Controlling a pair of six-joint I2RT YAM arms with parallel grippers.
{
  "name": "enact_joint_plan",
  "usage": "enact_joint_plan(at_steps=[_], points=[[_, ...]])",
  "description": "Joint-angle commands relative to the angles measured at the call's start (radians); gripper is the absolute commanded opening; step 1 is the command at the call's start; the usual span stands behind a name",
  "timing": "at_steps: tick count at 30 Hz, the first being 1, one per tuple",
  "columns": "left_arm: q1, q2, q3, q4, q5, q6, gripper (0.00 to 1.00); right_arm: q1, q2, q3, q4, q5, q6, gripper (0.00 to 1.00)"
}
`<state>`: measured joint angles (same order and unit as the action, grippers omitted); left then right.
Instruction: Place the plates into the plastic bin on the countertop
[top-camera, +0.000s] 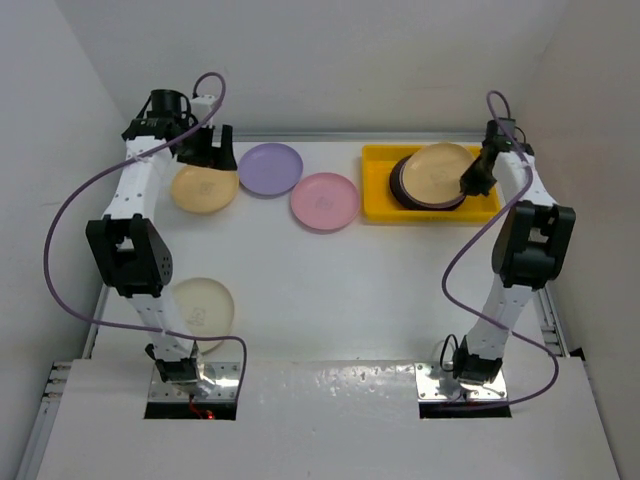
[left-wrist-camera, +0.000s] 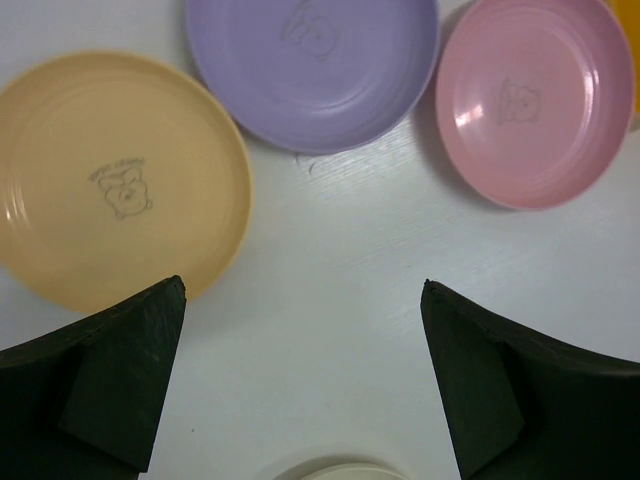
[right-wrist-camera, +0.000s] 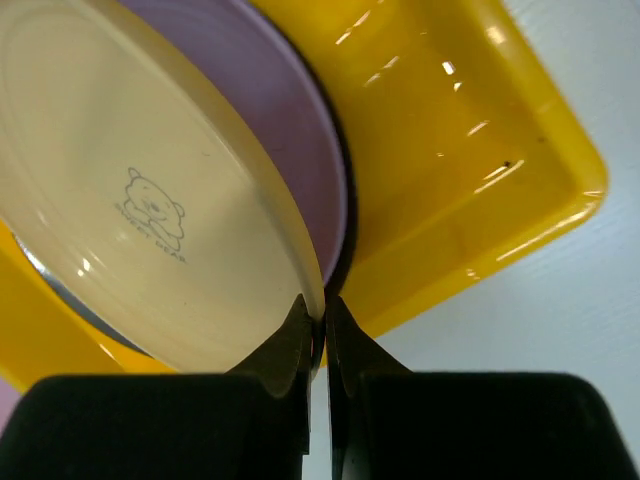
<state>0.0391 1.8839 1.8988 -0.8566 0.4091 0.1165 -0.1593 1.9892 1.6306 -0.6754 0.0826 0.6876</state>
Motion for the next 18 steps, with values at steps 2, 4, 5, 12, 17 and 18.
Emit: enact_joint_plan(at_steps=[2, 4, 5, 12, 17, 18], points=[[0.030, -0.006, -0.033, 0.028, 0.023, -0.028, 1.00, -0.011, -0.050, 0.002, 0.003, -0.067, 0.056, 0.00], [0.039, -0.006, -0.043, 0.028, 0.033, -0.017, 1.00, -0.020, -0.027, -0.008, 0.019, -0.078, 0.072, 0.00], [0.039, -0.006, -0.043, 0.028, 0.033, -0.017, 1.00, -0.037, -0.018, -0.006, 0.023, -0.078, 0.075, 0.00], [0.058, -0.006, -0.043, 0.028, 0.053, -0.008, 1.00, -0.046, 0.099, 0.097, -0.087, -0.087, 0.047, 0.46], [0.067, -0.016, -0.043, 0.028, 0.088, -0.008, 1.00, -0.040, 0.040, 0.041, -0.057, 0.109, 0.020, 0.71], [0.067, -0.016, -0.043, 0.028, 0.097, -0.008, 1.00, -0.040, 0.043, 0.047, -0.056, 0.126, 0.012, 0.71]])
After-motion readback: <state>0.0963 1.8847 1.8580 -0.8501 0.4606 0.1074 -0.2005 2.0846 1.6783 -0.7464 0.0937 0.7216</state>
